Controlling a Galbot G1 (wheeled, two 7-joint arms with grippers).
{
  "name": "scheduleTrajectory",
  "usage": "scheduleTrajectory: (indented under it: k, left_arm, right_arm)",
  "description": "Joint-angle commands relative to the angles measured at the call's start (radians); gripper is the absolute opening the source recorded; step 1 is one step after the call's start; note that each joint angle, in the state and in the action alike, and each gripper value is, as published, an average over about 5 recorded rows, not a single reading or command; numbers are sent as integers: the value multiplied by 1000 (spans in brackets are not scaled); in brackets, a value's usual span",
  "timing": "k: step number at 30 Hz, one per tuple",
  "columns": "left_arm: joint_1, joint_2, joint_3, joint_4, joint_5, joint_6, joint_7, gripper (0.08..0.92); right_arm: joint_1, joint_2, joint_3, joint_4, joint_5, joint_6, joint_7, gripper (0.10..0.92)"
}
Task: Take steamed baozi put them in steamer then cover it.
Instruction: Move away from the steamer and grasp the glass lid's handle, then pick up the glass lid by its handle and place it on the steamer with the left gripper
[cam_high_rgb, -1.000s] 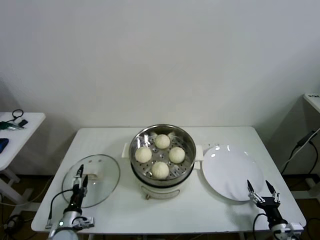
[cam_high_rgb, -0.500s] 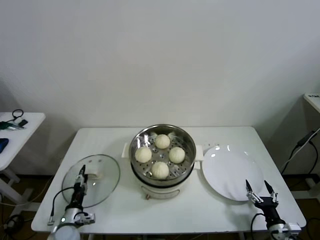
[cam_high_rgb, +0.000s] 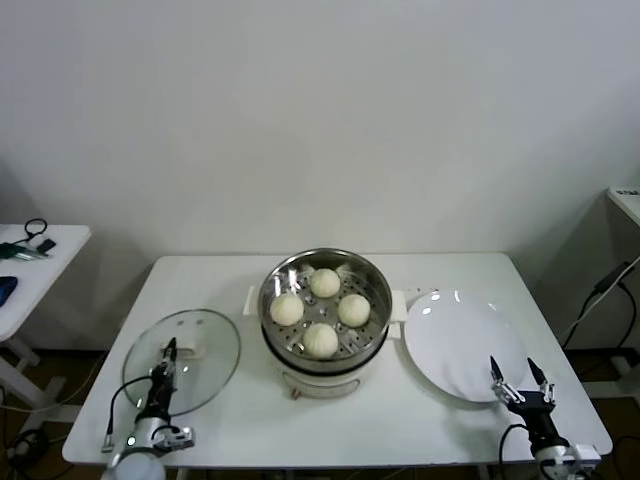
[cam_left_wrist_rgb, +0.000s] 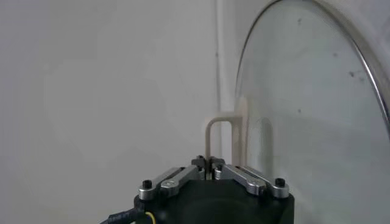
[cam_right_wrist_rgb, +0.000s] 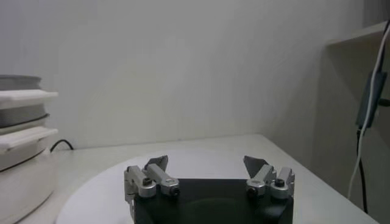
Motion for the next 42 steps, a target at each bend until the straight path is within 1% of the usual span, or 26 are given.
scheduleTrajectory:
  k: [1,8,12,16,22,25,28,31,34,36,39,42]
  left_arm:
    - [-12,4,4,21,12,7,4,133]
    - [-2,-2,1,-10,-12,-2,-7,133]
    - [25,12,-4,-105,-89,7,23,133]
    - [70,55,-9,-265,-209,53,116,133]
    - [108,158,-32,-510,-380,188,281,133]
    - [111,194,-38,-616,-410,259,346,133]
    - [110,217,-20,-704,-388,325,389,133]
    - [100,229,53,-784,-332,398,421,133]
    - [70,232,171,-848,-258,484,457,133]
    - [41,221,250,-869,-191,531,481,133]
    - [-1,179,368,-875,-80,575,523,133]
    - [-34,113,481,-869,23,604,574,133]
  right_arm:
    - [-5,3,5,12,-30,-25,18,823]
    - [-14,5,12,36,-87,-58,47,823]
    - [-5,16,16,41,-134,-72,77,823]
    - [5,27,14,43,-160,-79,102,823]
    - [19,26,6,46,-168,-87,105,823]
    - [23,22,-1,49,-171,-94,102,823]
    - [26,16,-10,51,-173,-96,101,823]
    - [32,12,-21,47,-172,-95,100,823]
    - [41,10,-30,41,-171,-93,98,823]
    - [44,7,-35,38,-169,-92,96,823]
    - [44,1,-40,35,-165,-89,92,823]
    - [42,-11,-46,28,-156,-81,89,823]
